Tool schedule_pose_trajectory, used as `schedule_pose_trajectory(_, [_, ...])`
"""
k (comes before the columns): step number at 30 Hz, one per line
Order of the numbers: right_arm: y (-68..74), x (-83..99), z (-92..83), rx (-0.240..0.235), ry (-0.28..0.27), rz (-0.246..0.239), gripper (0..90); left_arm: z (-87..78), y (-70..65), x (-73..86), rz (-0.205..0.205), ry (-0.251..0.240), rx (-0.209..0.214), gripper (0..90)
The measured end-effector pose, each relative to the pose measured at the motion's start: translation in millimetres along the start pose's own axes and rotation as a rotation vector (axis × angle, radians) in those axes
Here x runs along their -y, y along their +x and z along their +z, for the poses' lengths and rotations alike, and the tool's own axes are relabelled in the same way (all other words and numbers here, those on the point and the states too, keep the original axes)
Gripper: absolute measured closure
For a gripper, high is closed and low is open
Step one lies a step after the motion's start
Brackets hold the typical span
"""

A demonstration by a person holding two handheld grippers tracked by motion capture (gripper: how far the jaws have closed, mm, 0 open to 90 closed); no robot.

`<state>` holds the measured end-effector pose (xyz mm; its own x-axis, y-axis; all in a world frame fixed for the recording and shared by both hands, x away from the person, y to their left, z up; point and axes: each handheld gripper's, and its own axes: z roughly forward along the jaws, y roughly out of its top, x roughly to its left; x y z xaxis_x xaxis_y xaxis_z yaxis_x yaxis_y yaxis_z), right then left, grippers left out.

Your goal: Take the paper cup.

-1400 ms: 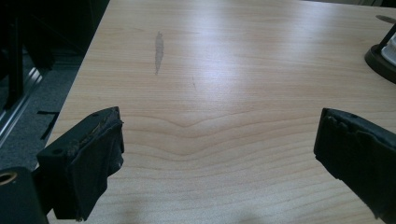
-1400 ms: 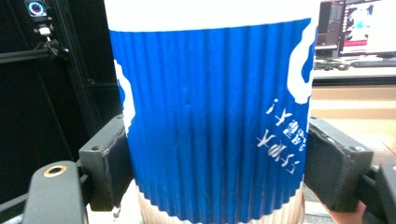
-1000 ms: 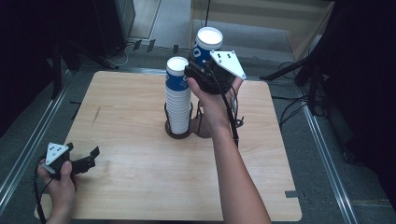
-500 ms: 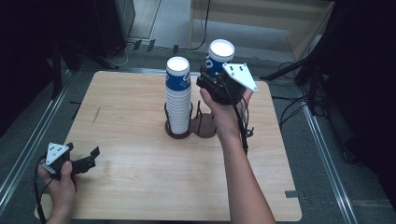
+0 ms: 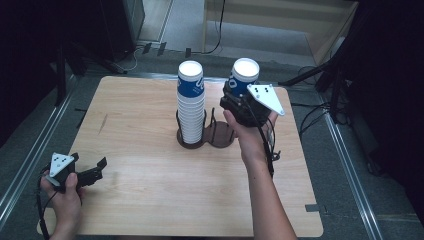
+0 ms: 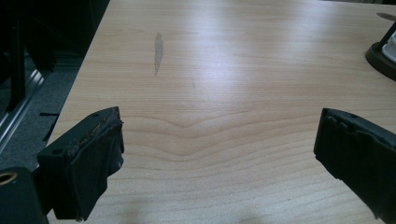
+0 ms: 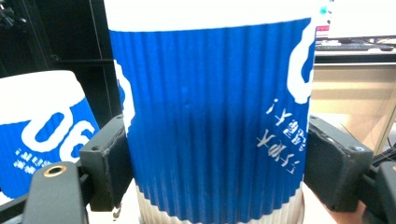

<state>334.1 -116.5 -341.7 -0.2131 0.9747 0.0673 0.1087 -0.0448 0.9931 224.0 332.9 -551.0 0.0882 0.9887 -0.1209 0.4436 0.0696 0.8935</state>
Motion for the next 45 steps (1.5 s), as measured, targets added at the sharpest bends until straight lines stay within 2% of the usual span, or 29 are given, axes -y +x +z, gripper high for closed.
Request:
schedule_pose_trajectory(8, [-11.0,9.7,-10.2,0.018,0.002,0.005,19.2,0.2,-0.8,0.2,0.006,-0.002,-0.001,2.5])
schedule_pose_trajectory(12, [-17.7,20.3,-18.7,0.028,0.007,-0.009,19.2,0.0,-1.2,0.1,0.013,0.0,-0.004,2.6])
schedule_pose_trajectory(25, [-32.7,47.4,-35.0,0.045,0.026,-0.01,19.3,-0.2,-2.4,0.1,0.026,0.001,-0.009,2.6])
schedule_pose_trajectory(33, [-40.2,67.0,-48.1,0.051,0.039,0.016,19.3,-1.1,-3.1,0.6,0.029,-0.009,-0.013,2.6])
schedule_pose_trajectory(45, [-56.7,92.0,-64.9,0.068,0.058,0.022,19.3,-3.0,-3.4,1.6,0.028,-0.028,-0.013,2.6])
